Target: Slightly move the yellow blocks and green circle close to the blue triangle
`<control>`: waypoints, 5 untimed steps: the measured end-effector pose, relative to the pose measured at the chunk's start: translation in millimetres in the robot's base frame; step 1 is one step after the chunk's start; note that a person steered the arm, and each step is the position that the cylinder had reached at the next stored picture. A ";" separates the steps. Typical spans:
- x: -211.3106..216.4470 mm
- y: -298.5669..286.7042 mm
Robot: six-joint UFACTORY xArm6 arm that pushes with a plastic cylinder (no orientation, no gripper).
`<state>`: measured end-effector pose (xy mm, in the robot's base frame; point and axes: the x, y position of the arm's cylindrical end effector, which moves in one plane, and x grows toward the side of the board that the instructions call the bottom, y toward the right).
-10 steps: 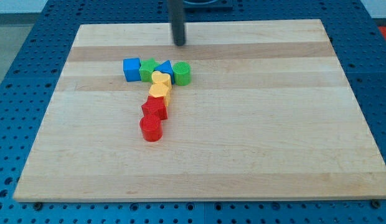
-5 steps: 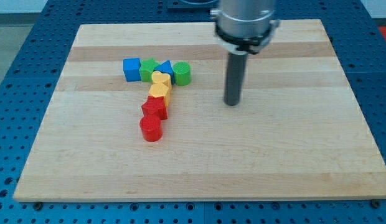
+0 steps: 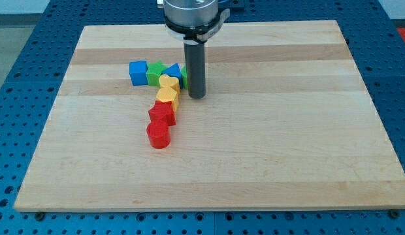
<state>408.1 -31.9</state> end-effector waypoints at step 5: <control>0.0 -32.6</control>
<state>408.1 -64.5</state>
